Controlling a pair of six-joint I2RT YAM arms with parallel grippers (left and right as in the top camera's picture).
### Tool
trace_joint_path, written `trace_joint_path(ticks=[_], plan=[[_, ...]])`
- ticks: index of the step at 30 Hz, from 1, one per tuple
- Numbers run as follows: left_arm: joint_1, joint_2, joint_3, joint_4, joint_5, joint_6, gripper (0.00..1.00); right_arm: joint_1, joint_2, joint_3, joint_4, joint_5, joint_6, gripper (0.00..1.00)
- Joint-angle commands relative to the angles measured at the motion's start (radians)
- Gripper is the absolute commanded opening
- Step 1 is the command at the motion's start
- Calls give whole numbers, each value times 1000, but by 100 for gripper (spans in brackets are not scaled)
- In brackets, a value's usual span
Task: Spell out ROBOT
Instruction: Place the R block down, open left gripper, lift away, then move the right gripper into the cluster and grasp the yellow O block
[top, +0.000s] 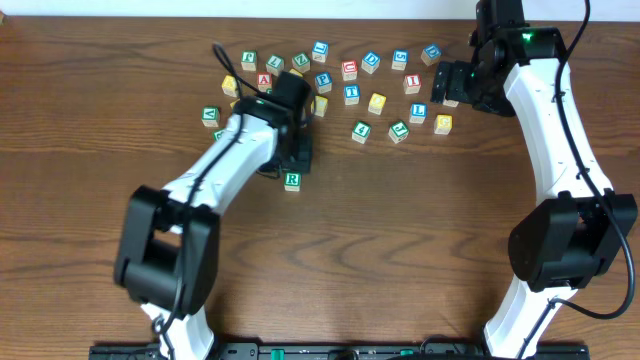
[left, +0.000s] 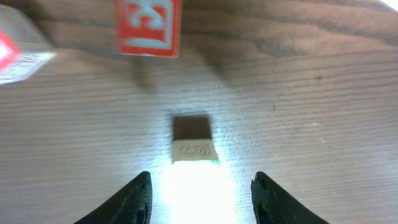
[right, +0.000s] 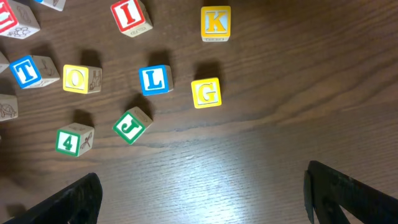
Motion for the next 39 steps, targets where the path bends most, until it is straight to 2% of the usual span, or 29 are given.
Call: trace_joint_path(ticks=[1,9,16,23,29,34,39], plan=[[71,-133,46,-22,-9,48,51,11,1,7,0,0,1,99],[245,-364,46,-55,-9,68,52,11,1,7,23,-87,0,99],[341,-373,46,-54,-9,68,52,71,1,7,38,-86,0,99],[344,-367,45,-47,-9,68,52,112,1,7,65,-86,1,99],[344,-360,45,-47,-9,67,51,145,1,7,97,-87,58,99],[344,-360,45,-47,-9,67,52,191,2,7,150,-92,64,93],[344,-360,45,-48,-8,67,52,196,2,23,158,-154,63,94]])
